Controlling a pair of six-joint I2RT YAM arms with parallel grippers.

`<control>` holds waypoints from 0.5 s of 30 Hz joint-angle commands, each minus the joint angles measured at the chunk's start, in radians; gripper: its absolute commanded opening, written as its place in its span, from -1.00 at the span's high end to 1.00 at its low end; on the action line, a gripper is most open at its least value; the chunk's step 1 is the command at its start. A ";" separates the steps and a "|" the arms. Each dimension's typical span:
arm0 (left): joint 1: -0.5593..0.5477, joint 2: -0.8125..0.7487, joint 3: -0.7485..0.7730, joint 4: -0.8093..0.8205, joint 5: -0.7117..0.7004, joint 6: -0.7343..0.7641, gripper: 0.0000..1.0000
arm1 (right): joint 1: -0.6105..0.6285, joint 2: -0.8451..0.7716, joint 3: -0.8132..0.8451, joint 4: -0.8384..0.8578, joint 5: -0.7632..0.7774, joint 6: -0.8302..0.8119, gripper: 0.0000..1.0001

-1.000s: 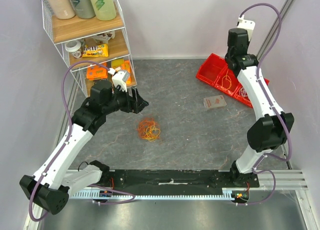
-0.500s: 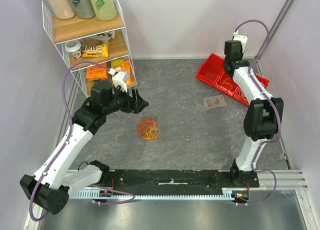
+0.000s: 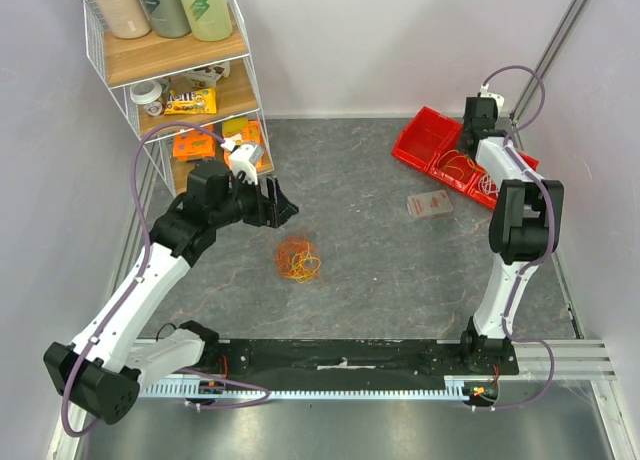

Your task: Untangle the cables

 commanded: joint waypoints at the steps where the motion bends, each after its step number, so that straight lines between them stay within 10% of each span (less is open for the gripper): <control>1: 0.015 0.021 -0.002 0.042 0.032 0.026 -0.54 | -0.011 0.043 0.128 0.024 -0.034 -0.048 0.69; 15: 0.058 0.081 -0.012 0.049 0.062 0.008 -0.54 | -0.021 -0.030 0.145 -0.118 -0.152 0.055 -0.09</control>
